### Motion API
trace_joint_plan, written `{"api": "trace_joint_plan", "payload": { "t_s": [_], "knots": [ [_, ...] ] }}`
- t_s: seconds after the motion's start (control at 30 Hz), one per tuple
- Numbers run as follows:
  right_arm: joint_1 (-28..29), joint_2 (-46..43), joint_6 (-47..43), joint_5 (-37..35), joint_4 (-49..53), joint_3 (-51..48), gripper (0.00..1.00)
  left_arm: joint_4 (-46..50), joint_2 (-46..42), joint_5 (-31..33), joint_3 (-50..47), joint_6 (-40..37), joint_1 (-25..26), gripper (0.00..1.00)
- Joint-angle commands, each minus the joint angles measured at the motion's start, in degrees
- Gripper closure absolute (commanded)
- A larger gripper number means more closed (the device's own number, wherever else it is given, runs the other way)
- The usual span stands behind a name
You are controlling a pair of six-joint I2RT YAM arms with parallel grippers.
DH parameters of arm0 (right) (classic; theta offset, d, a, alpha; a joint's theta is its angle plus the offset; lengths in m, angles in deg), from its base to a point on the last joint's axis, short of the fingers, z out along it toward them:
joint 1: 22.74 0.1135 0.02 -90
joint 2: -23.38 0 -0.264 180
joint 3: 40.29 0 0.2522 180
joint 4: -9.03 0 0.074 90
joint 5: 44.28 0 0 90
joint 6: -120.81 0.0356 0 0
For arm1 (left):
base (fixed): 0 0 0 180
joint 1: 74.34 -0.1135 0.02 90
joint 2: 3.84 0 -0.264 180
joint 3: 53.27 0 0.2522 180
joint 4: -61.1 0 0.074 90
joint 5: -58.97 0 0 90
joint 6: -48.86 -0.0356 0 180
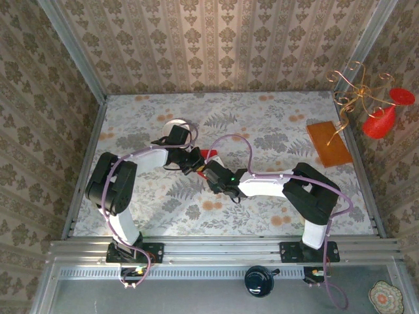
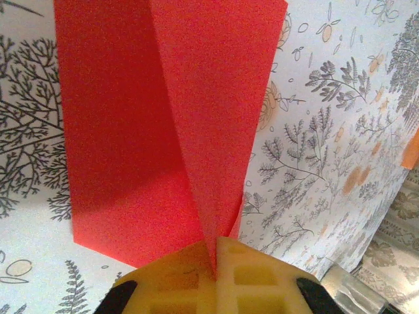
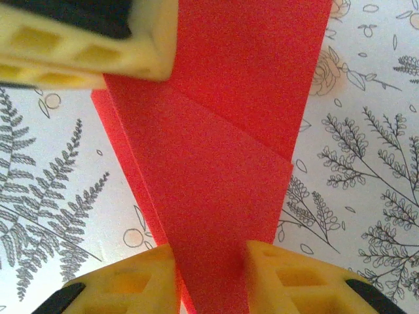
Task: Fold a paper plane with a square sheet of paper (pick it up from the middle)
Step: Fourth fold the wing at the center of the table.
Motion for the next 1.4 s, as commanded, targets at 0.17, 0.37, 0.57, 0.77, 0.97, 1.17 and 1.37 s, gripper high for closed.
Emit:
{"api": "trace_joint_plan", "payload": {
  "t_s": [0.17,0.37,0.57,0.77,0.97,1.17,1.37],
  "knots": [
    [0.4,1.8,-0.7,-2.3,1.7,1.4,0.72,1.0,0.5,-1.1,1.1,0.9,0.3,0.93],
    [0.4,2.6,-0.5,-2.7,2.7,1.3,0.69,1.2,0.3,-1.1,1.1,0.8,0.2,0.93],
    [0.4,2.0,-0.1,-2.8,2.6,0.1,0.74,0.9,0.3,-1.2,1.2,1.0,0.2,0.93],
    [0.4,1.7,-0.7,-2.6,2.4,0.2,0.79,0.9,0.4,-1.2,1.1,1.0,0.2,0.93],
    [0.4,2.4,-1.1,-1.0,2.1,0.0,0.85,1.4,-0.1,-0.9,0.6,0.7,-0.4,0.84],
    [0.3,2.4,-1.4,2.4,0.9,-1.3,0.89,3.8,-2.8,0.6,0.5,-1.4,-4.5,0.68],
    [-0.9,2.3,-0.1,9.1,-1.3,-3.6,0.91,5.8,-6.7,2.2,0.1,-3.3,-8.2,0.60]
  ]
}}
